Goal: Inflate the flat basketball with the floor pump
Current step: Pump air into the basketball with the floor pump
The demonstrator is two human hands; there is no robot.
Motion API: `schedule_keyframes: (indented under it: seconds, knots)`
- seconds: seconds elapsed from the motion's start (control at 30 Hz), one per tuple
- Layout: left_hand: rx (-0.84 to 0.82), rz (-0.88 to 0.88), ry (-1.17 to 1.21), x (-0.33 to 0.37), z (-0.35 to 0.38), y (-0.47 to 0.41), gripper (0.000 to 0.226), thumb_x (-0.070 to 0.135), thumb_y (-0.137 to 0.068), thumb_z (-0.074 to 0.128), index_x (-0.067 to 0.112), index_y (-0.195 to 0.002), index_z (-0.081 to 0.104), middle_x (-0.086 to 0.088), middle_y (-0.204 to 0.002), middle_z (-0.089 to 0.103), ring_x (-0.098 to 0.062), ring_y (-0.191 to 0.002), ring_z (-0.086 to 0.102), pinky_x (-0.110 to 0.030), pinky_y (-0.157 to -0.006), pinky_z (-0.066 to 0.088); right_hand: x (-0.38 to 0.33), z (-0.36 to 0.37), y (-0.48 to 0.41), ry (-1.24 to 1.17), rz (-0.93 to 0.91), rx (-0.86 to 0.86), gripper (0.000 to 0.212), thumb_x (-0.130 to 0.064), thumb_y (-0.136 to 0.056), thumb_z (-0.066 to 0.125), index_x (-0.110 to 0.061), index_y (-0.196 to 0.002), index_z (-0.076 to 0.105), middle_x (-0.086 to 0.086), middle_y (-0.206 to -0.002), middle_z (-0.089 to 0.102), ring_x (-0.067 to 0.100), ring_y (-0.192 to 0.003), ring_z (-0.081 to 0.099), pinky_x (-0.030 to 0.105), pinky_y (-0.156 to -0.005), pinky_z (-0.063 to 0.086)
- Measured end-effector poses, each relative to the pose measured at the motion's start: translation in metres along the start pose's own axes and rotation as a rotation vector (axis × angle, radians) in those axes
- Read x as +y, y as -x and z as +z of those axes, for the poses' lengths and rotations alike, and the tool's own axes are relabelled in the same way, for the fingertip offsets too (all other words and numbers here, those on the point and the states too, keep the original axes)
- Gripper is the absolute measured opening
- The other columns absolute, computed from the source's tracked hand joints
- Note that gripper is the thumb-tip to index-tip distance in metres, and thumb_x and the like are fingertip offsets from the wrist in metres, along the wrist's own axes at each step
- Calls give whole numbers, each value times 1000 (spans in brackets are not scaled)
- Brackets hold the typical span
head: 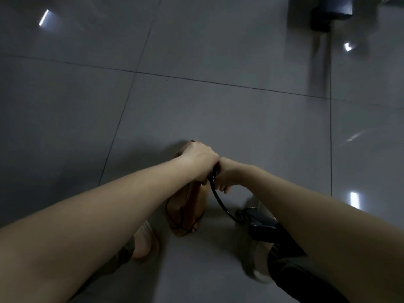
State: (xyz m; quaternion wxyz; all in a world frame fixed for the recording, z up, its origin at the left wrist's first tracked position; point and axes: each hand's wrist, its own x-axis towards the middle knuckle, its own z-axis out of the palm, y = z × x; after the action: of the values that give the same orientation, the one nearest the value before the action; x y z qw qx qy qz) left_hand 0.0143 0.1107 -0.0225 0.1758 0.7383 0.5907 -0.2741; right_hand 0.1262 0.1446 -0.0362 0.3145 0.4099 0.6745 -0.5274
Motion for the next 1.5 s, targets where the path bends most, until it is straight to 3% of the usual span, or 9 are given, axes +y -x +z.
schedule_keyframes:
  seconds: [0.1,0.27,0.47,0.57,0.73,0.87,1.0,1.17,1.5]
  knots:
    - [51,56,26,-7,13,-7,51,59,-78,76,21,-112,67,0,-116,58,-23,-110,49,-38,-96,40,6,-3,1,-46,-19,55,21,0,-87,69,-2,-108,64,13,-90,68,19,-74,68,37,-75,63]
    - [42,21,273,-26,25,-8,32,61,-76,75,32,-84,65,6,-101,58,-19,-103,41,-39,-94,38,6,-7,5,-41,-108,106,22,-4,-82,74,-12,-95,58,7,-87,66,17,-71,66,29,-67,61]
    - [0,17,360,-28,34,-13,37,66,-67,72,37,-90,65,5,-107,53,-23,-108,44,-44,-97,41,9,-4,-4,111,-102,173,22,0,-84,69,-8,-103,61,10,-92,71,21,-78,73,33,-69,63]
    - [3,75,364,-30,32,-8,18,49,-83,68,34,-92,67,6,-108,57,-23,-113,41,-40,-94,33,15,-5,-5,170,-106,227,18,2,-90,60,-9,-104,63,12,-97,69,23,-80,72,39,-70,63]
    - [36,68,326,-27,28,-1,24,57,-82,71,36,-85,59,7,-100,53,-18,-107,39,-39,-95,37,12,-9,-5,10,-8,211,16,-6,-94,56,-5,-108,62,14,-90,71,24,-80,73,41,-73,63]
    - [177,33,337,-21,32,11,33,51,-82,69,27,-106,70,3,-114,52,-23,-115,42,-40,-98,35,14,-13,-2,-458,14,79,24,-27,-96,61,-5,-106,66,17,-102,72,30,-87,73,44,-79,62]
    - [277,-243,506,-21,43,33,75,58,-68,80,22,-126,48,-5,-124,43,-28,-117,42,-43,-99,40,22,-4,-8,-461,-34,62,22,-24,-95,67,-7,-107,68,13,-95,75,18,-74,70,34,-75,62]
    - [269,-500,551,-25,43,45,78,70,-68,77,15,-119,56,-8,-119,49,-30,-115,49,-43,-96,48,35,-15,-5,-539,-49,109,20,-15,-93,69,-8,-111,63,14,-96,75,21,-81,73,40,-79,59]
    - [436,-264,744,-26,68,58,50,48,-77,82,27,-109,50,2,-107,41,-18,-103,47,-35,-85,49,44,-2,-9,-649,-87,-29,17,-5,-95,60,-11,-110,65,20,-116,67,23,-90,68,38,-84,54]
